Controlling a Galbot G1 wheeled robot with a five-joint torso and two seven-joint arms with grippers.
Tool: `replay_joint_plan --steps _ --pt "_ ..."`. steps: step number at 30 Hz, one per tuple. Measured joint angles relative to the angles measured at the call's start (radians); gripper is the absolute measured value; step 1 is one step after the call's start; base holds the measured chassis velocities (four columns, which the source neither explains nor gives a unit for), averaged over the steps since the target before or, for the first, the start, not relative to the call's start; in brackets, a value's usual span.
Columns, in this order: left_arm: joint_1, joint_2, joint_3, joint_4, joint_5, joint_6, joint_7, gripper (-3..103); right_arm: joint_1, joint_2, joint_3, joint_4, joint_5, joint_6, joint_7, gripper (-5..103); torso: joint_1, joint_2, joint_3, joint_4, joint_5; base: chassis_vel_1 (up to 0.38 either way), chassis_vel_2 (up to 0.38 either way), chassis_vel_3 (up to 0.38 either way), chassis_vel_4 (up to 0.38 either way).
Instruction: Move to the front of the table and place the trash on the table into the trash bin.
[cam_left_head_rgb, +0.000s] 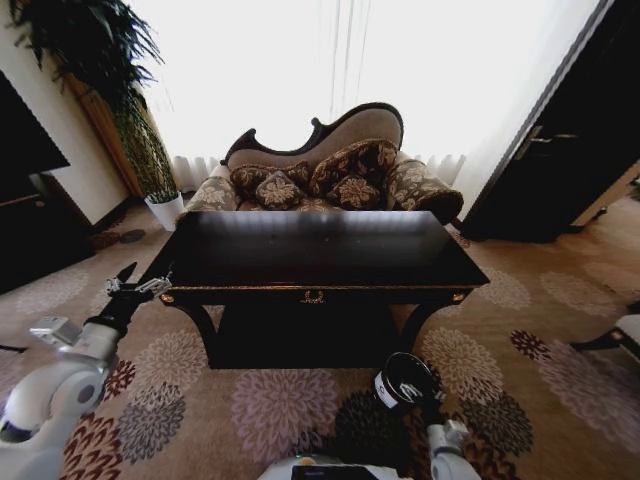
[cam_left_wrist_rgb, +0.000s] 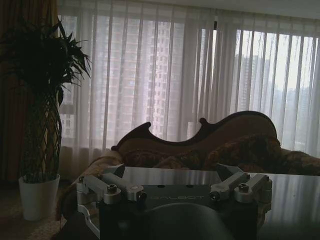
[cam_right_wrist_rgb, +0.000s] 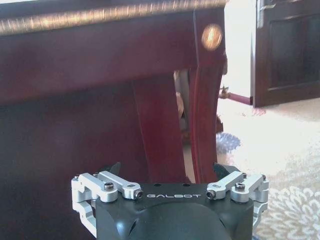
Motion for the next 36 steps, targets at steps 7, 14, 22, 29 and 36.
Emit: replay_joint_plan --steps 7,14,22,29,36 --pt "0.0 0.0 0.0 0.0 0.0 0.0 0.0 100 -0.108 0.02 0.084 0.213 0.029 -0.025 0.022 100 0.0 0.0 0.0 0.0 -0.0001 0.0 0.0 0.0 0.0" --pt "0.0 0.0 0.0 0.0 0.0 0.0 0.0 100 -0.187 -0.003 0.18 0.405 0.078 -0.054 0.027 100 0.0 0.0 0.0 0.0 -0.0001 0.0 0.0 0.0 0.0" --pt "0.0 0.0 0.0 0.0 0.0 0.0 0.0 100 -0.154 -0.062 0.226 0.559 0.12 -0.151 0.063 100 0.0 0.0 0.0 0.0 0.0001 0.0 0.0 0.0 0.0" --pt "0.0 0.0 0.0 0.0 0.0 0.0 0.0 100 -0.077 -0.183 0.215 0.598 0.122 -0.21 0.078 100 0.0 0.0 0.0 0.0001 0.0 0.0 0.0 0.0 0.0" --pt "0.0 0.0 0.0 0.0 0.0 0.0 0.0 100 0.004 -0.336 0.175 0.604 0.093 -0.233 0.081 100 0.0 0.0 0.0 0.0001 -0.0001 0.0 0.0 0.0 0.0"
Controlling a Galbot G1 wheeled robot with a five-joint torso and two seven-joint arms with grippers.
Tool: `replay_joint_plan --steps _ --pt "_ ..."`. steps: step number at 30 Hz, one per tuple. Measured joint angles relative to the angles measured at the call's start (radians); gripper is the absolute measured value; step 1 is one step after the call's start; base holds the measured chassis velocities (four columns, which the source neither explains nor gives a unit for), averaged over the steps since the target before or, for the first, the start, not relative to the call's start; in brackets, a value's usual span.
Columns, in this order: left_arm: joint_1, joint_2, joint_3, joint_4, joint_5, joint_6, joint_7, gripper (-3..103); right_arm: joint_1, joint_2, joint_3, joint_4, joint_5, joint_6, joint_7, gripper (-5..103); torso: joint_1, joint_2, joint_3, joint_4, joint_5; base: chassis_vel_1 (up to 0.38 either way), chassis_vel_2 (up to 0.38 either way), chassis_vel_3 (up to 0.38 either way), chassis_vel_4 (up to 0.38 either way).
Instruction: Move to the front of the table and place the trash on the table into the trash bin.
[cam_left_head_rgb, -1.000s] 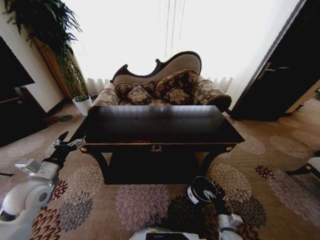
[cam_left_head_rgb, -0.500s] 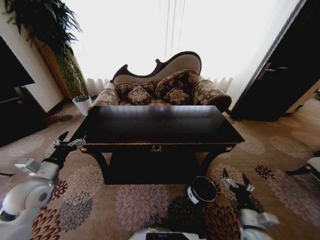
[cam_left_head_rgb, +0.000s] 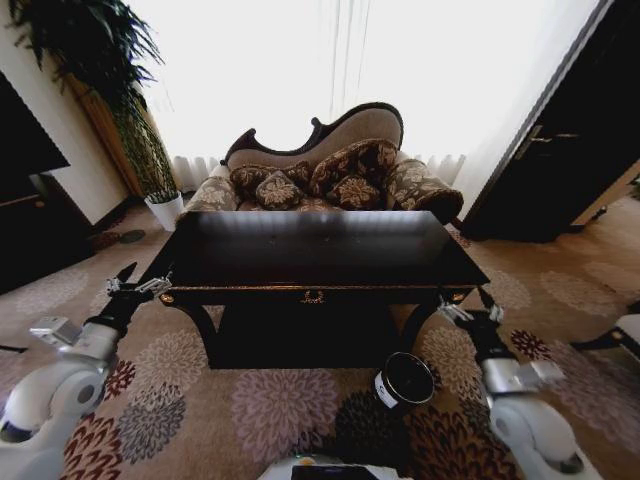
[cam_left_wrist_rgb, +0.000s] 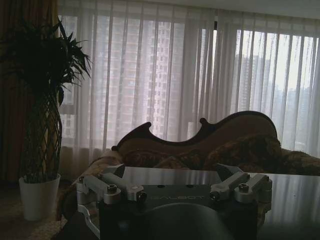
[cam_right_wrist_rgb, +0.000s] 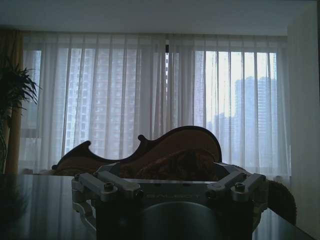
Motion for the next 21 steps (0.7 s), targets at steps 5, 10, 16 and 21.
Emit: replay_joint_plan --steps 5,10,16,21 --pt "0.0 0.0 0.0 0.0 0.0 0.0 0.0 100 0.055 -0.051 -0.041 -0.017 0.015 -0.018 0.007 100 0.0 0.0 0.0 0.0001 0.0 0.0 0.0 0.0 0.0" --pt "0.0 0.0 0.0 0.0 0.0 0.0 0.0 100 0.108 -0.076 -0.115 -0.044 0.057 -0.038 0.025 100 0.0 0.0 0.0 -0.0001 0.0001 0.0 0.0 0.0 0.0" --pt "0.0 0.0 0.0 0.0 0.0 0.0 0.0 100 0.135 -0.078 -0.145 -0.07 0.056 -0.041 0.033 100 0.0 0.0 0.0 0.0 0.0001 0.0 0.0 0.0 0.0" --pt "0.0 0.0 0.0 0.0 0.0 0.0 0.0 100 0.136 -0.078 -0.145 -0.075 0.051 -0.041 0.032 100 0.0 0.0 0.0 -0.0001 0.0 0.0 0.0 0.0 0.0"
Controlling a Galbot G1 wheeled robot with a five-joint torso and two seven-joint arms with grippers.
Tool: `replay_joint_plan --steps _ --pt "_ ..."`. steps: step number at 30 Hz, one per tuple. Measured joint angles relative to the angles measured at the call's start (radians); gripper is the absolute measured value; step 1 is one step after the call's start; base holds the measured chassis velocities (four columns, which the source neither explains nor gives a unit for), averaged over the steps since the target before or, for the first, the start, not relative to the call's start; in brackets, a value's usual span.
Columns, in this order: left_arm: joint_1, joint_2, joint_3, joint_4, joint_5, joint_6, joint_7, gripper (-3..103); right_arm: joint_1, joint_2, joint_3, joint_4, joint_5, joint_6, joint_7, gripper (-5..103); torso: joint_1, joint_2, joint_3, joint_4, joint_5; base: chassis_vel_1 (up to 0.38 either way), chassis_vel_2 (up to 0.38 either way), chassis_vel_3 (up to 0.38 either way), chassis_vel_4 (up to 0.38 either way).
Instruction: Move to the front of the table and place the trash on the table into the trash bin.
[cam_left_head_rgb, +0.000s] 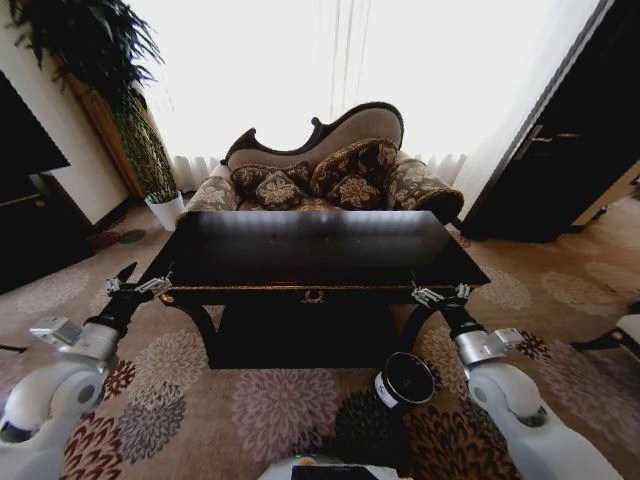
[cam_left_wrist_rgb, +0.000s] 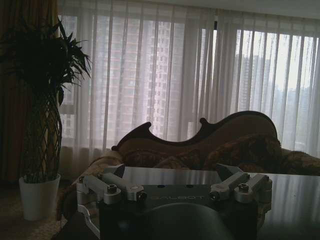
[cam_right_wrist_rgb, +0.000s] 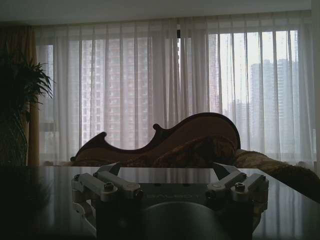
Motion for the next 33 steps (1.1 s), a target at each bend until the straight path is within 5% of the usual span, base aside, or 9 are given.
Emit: replay_joint_plan --steps 33 --pt "0.0 0.0 0.0 0.0 0.0 0.0 0.0 100 -0.003 0.003 0.005 0.0 -0.003 0.004 -0.003 100 0.0 0.0 0.0 0.0 0.0 0.0 0.0 0.0 0.0"
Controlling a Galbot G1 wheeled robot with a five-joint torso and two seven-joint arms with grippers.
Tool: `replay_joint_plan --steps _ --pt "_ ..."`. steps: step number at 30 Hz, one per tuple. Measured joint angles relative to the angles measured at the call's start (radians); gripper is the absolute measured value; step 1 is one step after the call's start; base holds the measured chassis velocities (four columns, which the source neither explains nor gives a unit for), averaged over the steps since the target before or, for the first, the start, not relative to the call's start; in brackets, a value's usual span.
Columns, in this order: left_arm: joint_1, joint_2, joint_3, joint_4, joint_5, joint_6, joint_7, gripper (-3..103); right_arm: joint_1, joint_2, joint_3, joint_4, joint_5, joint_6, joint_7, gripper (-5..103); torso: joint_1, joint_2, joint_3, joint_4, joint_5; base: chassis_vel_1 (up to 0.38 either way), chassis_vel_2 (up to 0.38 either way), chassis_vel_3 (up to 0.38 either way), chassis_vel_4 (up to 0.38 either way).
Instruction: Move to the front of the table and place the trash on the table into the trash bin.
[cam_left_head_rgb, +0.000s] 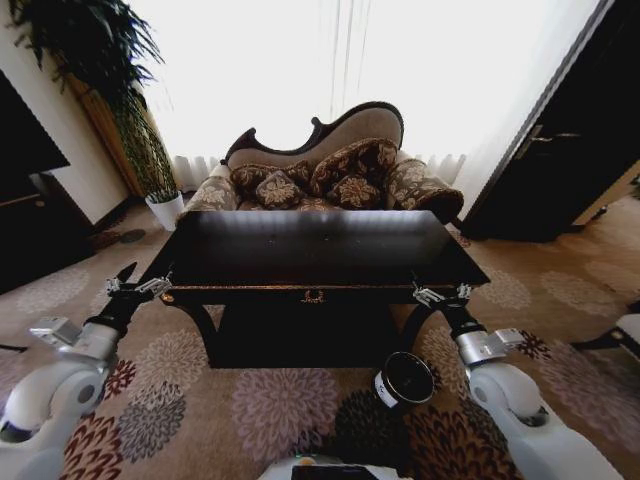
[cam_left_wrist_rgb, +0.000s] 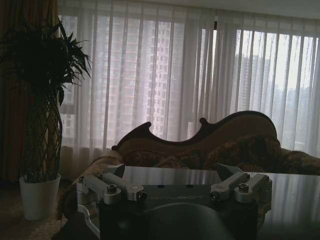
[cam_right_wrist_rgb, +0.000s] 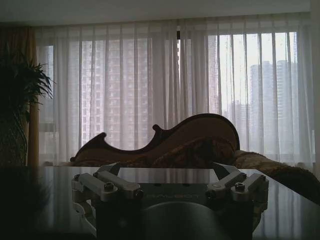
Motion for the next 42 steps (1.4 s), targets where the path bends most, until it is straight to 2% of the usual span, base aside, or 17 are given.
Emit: replay_joint_plan --steps 30,42 --pt "0.0 0.0 0.0 0.0 0.0 0.0 0.0 100 0.0 0.0 0.0 0.0 0.0 0.001 0.0 100 0.0 0.0 0.0 0.0 0.0 0.102 -0.105 -0.112 0.109" --pt "0.0 0.0 0.0 0.0 0.0 0.0 0.0 100 0.0 0.0 0.0 0.0 0.0 0.001 0.0 100 -0.001 0.0 0.0 0.0 0.0001 0.183 -0.175 -0.18 0.184"
